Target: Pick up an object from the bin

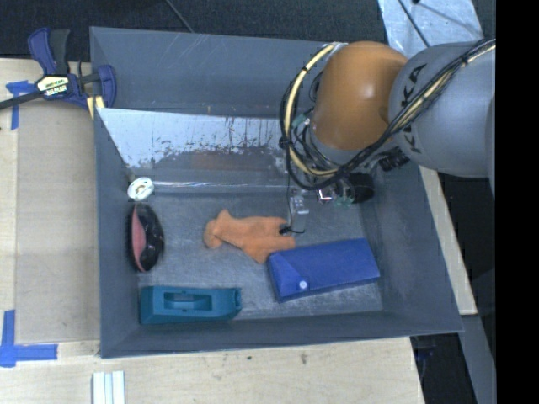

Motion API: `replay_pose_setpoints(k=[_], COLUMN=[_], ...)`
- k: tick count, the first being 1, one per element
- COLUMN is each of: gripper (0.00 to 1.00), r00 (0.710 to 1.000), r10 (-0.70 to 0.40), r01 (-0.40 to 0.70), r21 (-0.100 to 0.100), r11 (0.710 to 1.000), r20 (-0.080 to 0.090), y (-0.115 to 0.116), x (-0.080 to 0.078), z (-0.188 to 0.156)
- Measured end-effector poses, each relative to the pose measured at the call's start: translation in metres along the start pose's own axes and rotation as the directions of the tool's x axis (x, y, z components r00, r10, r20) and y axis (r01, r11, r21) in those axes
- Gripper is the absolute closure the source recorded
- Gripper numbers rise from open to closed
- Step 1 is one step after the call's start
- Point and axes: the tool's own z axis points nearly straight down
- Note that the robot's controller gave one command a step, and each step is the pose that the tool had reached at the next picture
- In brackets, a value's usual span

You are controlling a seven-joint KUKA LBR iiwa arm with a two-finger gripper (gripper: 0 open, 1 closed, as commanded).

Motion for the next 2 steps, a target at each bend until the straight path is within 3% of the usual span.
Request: replay_pose_setpoints(k=[1,2], gripper=[0.00,1.00], r00=[0.997,0.996], r10=[-0.072,-0.087], r01=[0.072,0.087], r21=[0.001,-0.001], r11=[0.997,0.996], r20=[0.005,-0.003], y=[0.004,0.014], x=[-0.001,-0.002], z=[0.029,0.077])
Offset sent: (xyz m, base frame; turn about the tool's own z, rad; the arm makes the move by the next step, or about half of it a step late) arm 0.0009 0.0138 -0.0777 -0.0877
